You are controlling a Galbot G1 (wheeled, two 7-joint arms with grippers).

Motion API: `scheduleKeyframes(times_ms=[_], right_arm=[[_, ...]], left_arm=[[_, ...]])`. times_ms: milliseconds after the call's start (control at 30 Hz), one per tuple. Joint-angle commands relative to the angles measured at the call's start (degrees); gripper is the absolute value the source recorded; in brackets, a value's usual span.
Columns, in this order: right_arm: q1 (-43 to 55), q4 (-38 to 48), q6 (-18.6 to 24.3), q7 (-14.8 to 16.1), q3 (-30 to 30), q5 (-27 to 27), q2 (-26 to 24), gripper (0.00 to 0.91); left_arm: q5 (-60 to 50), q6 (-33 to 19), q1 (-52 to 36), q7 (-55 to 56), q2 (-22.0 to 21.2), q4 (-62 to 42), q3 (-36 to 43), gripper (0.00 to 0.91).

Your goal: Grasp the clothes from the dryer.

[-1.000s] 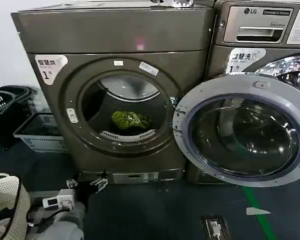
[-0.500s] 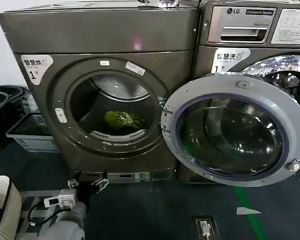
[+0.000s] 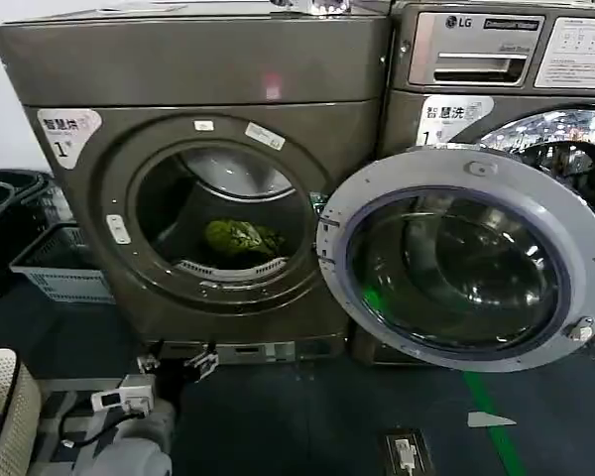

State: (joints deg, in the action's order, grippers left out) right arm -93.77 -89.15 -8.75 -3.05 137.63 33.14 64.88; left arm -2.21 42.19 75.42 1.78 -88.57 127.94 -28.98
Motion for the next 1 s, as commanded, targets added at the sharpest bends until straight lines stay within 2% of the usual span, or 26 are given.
scheduleKeyframes(times_ms=[33,1000], right_arm=[[0.0,-0.2,0.3,-0.2,0.2,1.0,0.1,0.907],[0.0,-0.2,1.0,-0.2,-0.4,1.2,0.5,0.907]], left_arm=[[0.0,2.8,-0.1,-0.1,0.0,-0.1,0.1,0.907],[0.1,2.8,-0.4,-0.1,0.3,-1.4,-0.3,0.907]])
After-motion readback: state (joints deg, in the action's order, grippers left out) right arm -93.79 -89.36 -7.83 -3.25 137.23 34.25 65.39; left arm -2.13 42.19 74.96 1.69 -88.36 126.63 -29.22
